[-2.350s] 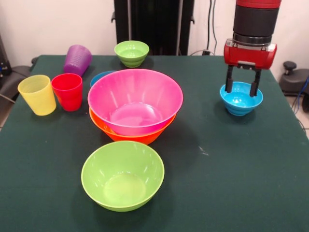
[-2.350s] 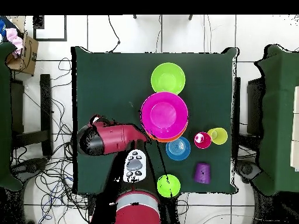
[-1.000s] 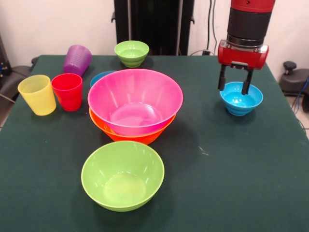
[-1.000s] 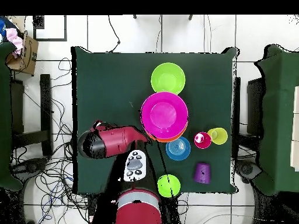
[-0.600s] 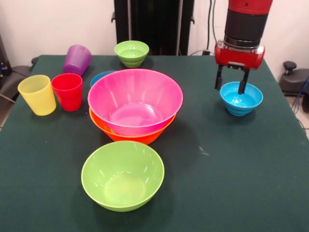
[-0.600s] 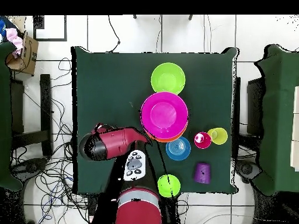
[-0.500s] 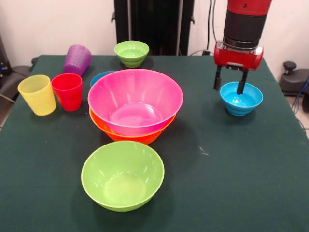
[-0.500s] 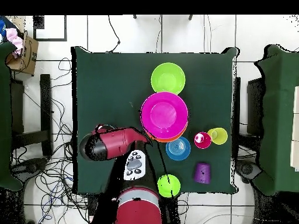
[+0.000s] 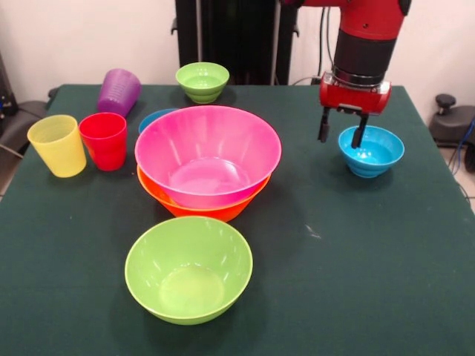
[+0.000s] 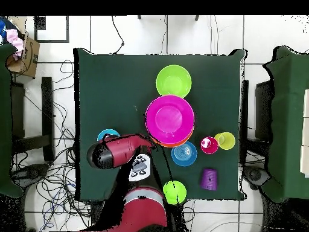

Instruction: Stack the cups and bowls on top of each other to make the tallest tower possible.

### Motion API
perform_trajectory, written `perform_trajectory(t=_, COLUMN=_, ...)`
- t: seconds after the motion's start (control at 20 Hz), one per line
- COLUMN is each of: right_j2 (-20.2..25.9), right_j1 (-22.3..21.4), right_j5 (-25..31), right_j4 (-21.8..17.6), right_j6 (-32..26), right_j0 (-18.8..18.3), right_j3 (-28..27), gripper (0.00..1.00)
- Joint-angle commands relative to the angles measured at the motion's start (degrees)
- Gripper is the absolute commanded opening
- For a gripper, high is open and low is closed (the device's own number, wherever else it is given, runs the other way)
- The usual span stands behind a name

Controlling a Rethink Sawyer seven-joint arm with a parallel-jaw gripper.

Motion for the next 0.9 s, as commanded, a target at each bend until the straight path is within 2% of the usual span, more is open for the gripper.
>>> perform_trajectory(t=0.05, right_j2=1.27, right_j1=4.77, right_j5=0.43, right_j4=-4.46, right_j6=-0.51, right_j0=-0.53, right_j3=0.19, gripper=1.00)
perform_trajectory(t=0.7, right_j2=1.47, right_j1=9.90, right_j5=-3.06, right_j4=-3.48, right_j6=1.58, right_j0=0.89, right_j3=-3.95, gripper=1.00)
perform_trajectory(t=0.9, right_j2=2.62, right_j1=11.97, right_j5=-4.76, right_j4=-3.31, right_j6=1.42, right_j0=0.36, right_j3=-5.40, gripper=1.00)
